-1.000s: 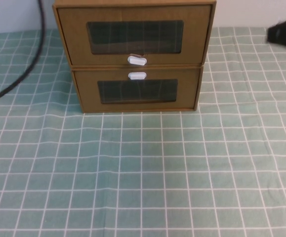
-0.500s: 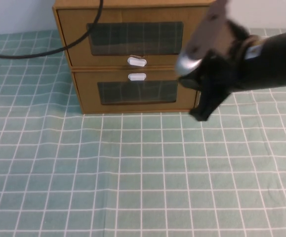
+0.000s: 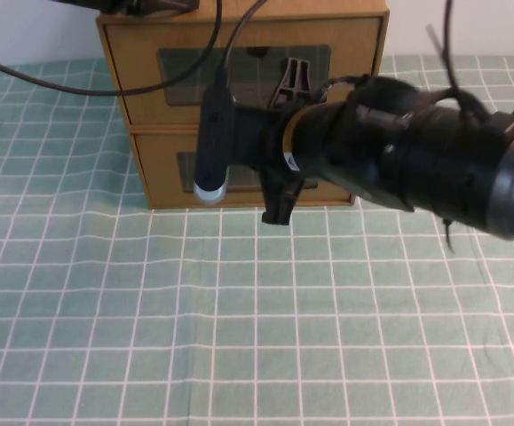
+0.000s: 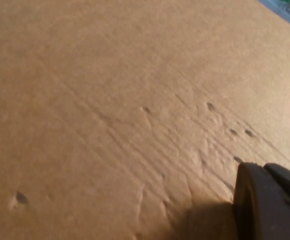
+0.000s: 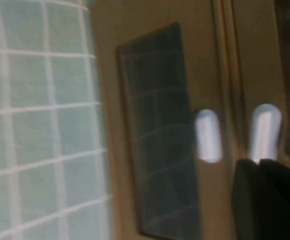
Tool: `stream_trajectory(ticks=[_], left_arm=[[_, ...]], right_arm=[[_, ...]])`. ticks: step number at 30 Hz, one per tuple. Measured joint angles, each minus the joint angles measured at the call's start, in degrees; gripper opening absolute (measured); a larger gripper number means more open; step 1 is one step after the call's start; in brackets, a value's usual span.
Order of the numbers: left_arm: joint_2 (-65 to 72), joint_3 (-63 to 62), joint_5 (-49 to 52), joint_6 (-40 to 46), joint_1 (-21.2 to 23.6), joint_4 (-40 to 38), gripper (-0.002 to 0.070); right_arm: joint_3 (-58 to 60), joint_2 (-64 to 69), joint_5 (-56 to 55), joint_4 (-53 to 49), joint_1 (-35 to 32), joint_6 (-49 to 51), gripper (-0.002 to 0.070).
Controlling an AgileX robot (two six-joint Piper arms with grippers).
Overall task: Open the shoe box
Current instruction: 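Pull the top drawer of the cardboard box fully open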
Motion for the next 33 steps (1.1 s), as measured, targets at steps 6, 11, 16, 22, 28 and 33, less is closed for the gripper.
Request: stream_trajectory(ticks=[6,11,16,22,28,33], left_arm=[[0.1,-0.2,0.0,-0.4,0.0,0.1,-0.0005],[0.1,-0.3,0.0,-0.5,0.0,0.1,-0.0005],[0.2,-0.3,0.1,-0.6,0.0,0.1,-0.0005],[0.2,-0.3,0.2,-0.6,0.0,0.0,-0.0005],[0.2,-0.3,0.6,-0.6,0.0,0.0,-0.0005],[0.2,-0.4,0.6,-0.6,0.0,0.0,-0.0005]], right_arm=[[-0.2,4.1,5.3,-44.7,2.8,37.5,-0.0013],[0.6,4.8,8.3,-60.2,7.2,52.6,-0.0013],[2.9,5.5,7.8,-61.6,10.7,55.4,-0.0013],[2.9,8.5,13.0,-61.8,9.9,56.6,-0.0013],[2.9,10.8,14.4,-61.8,8.2,58.0,0.0032],[2.0,11.1,14.6,-61.8,7.4,61.2,0.0153]])
